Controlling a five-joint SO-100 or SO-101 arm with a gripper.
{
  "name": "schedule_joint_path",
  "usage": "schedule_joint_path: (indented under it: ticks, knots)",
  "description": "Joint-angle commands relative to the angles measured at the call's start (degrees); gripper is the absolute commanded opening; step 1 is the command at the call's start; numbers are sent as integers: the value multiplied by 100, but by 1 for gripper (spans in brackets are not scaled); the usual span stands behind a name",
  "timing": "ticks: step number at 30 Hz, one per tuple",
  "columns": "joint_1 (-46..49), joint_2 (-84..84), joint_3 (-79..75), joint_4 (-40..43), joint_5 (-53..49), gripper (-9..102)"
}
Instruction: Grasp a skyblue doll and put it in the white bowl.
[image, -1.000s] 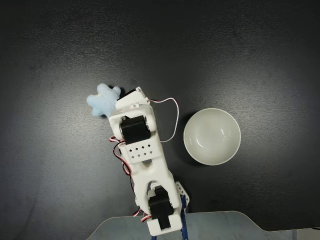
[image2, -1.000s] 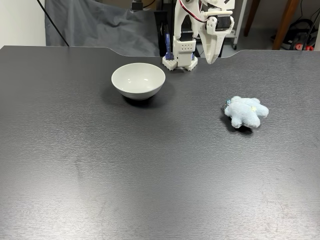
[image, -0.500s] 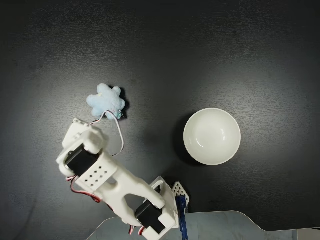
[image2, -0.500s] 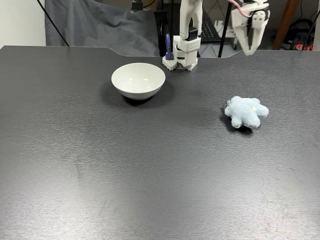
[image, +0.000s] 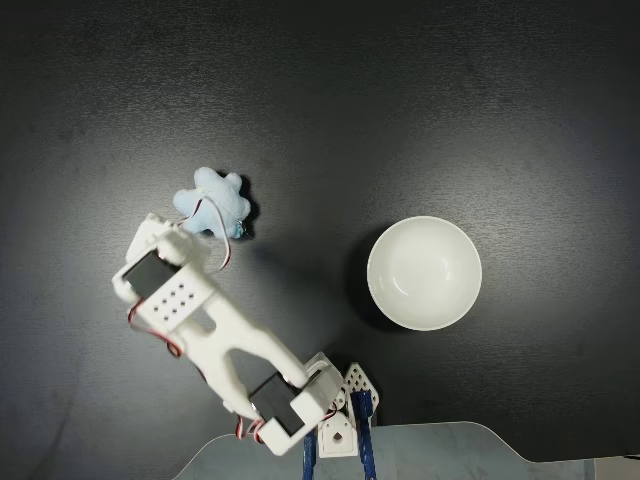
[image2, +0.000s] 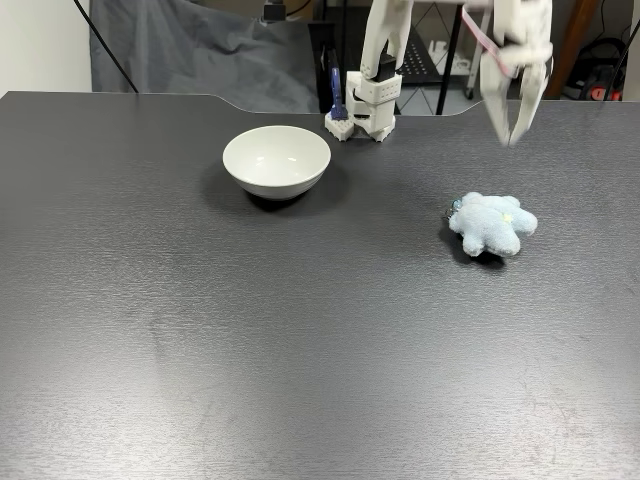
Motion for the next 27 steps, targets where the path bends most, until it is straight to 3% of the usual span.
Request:
schedule_joint_path:
  ticks: [1,7,18,27]
  knots:
    - [149,-105,-272,-211,-70,0]
    - [114,-554,-272,-211,-70,4]
    - [211,-773,-281,-211,-70,43]
    - [879,-800,-281,-211,-105,47]
